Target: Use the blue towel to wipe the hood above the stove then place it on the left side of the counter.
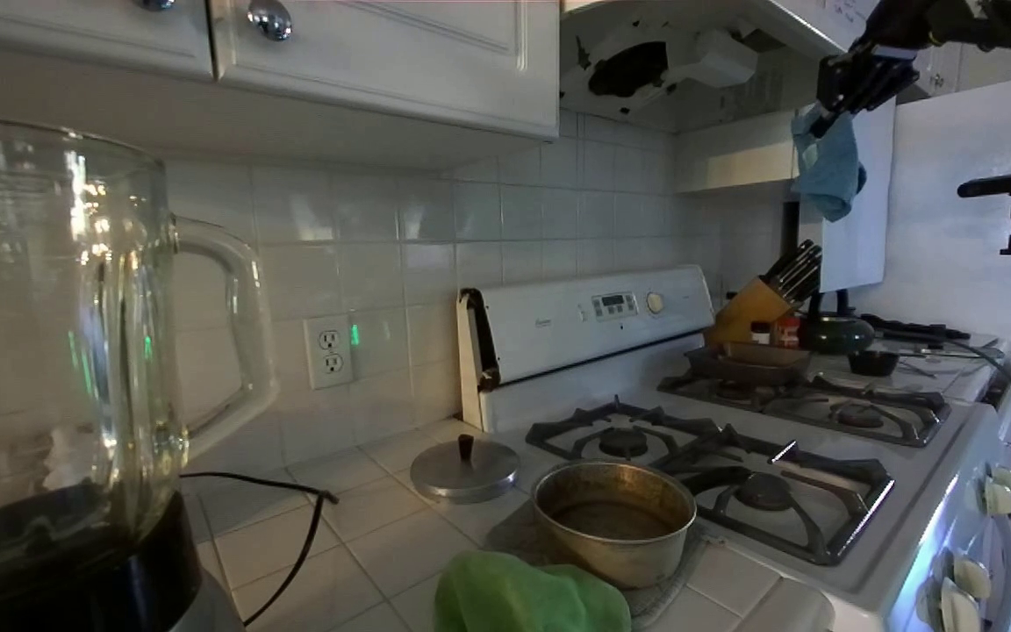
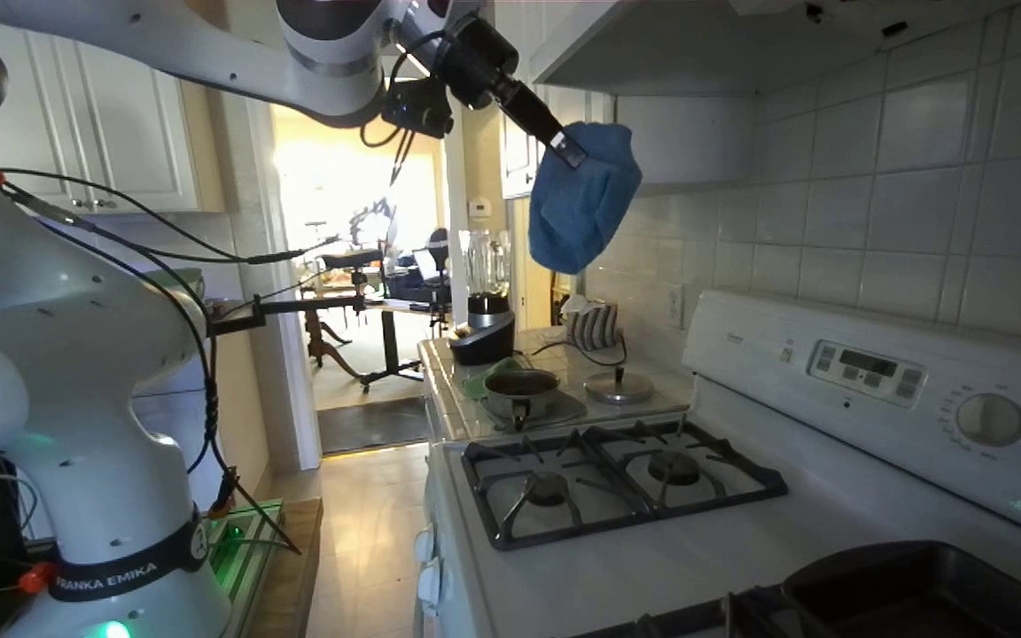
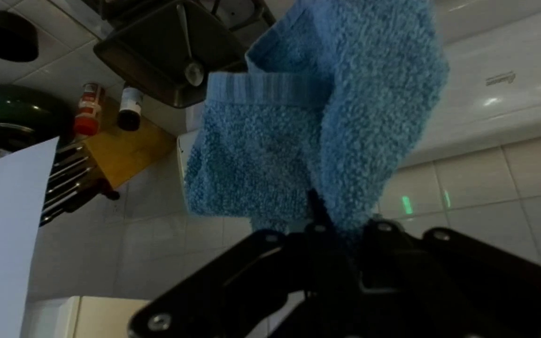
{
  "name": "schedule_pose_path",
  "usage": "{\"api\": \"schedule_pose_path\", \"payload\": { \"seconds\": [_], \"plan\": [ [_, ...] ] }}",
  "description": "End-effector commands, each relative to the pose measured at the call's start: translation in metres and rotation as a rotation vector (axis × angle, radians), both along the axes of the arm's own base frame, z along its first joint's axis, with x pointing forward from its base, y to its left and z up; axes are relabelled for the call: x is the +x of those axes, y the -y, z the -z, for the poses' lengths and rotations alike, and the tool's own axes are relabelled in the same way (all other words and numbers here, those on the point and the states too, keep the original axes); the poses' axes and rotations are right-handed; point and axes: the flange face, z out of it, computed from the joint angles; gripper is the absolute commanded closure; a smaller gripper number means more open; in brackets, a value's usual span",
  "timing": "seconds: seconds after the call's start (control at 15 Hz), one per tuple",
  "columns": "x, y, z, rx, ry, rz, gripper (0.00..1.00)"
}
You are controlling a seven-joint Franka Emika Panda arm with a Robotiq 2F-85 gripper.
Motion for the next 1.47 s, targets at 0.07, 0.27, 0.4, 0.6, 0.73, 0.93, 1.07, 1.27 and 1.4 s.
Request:
{"api": "schedule_pose_path", "payload": {
  "seconds": [0.07, 0.27, 0.4, 0.6, 0.73, 0.93, 1.07, 1.27, 1.4],
  "plan": [
    [-0.023, -0.003, -0.022, -0.032, 0.098, 0.130, 0.97],
    [-0.033, 0.000, -0.032, -0.025, 0.146, 0.187, 0.97],
    [-0.039, 0.002, -0.040, -0.029, 0.184, 0.210, 0.97],
    [-0.047, 0.006, -0.050, -0.039, 0.237, 0.237, 0.97],
    [-0.052, 0.010, -0.056, -0.041, 0.261, 0.246, 0.97],
    [-0.056, 0.011, -0.064, -0.045, 0.287, 0.246, 0.97],
    [-0.058, 0.007, -0.069, -0.055, 0.314, 0.225, 0.97],
    [-0.060, 0.001, -0.076, -0.058, 0.352, 0.192, 0.97],
    [-0.063, -0.001, -0.081, -0.058, 0.372, 0.180, 0.97]
  ]
}}
